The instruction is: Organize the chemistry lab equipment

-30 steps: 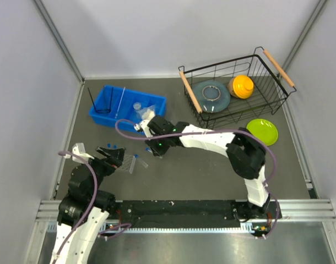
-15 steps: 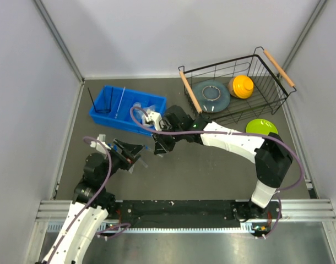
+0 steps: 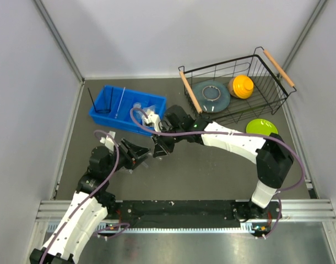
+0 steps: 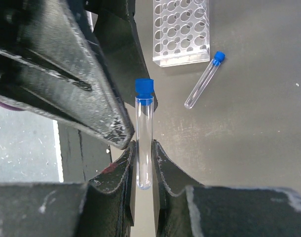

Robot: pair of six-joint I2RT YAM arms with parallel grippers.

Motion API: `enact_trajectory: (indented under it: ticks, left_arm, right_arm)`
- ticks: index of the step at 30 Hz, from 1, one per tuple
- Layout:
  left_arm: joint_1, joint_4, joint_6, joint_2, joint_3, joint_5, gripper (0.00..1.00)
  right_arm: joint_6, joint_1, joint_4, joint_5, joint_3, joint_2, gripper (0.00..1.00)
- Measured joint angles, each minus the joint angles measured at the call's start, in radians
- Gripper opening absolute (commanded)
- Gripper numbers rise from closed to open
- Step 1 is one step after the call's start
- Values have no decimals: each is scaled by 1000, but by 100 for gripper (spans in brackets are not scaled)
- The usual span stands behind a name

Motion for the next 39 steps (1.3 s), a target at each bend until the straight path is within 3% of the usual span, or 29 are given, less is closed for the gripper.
enact_trajectory:
  ticks: [13,25,29,33,36,38,39]
  left_arm:
    - [0,-28,56,45,23,7,54]
    - [0,-73,109,65,51,26,31]
    - [0,-79,122,67,61,30,19]
    - [0,-80,135,67,68,37,10]
    - [0,-94,150,66,74,37,9]
    - [0,-127,176,66,92,29,9]
    - [0,-153,195,66,105,16,9]
  right_arm:
    - [-46,3,-7,-15,0,-18,9]
    - [-81,36,-27,-3,0,-18,9]
    - [-91,41,-30,5,0,-18,11]
    - [-104,49,-31,19,0,-18,15]
    - [-106,52,-32,23,0,-18,20]
    - [-106,57,-31,25,0,-18,29]
    - [-108,58,-33,26,0,-18,40]
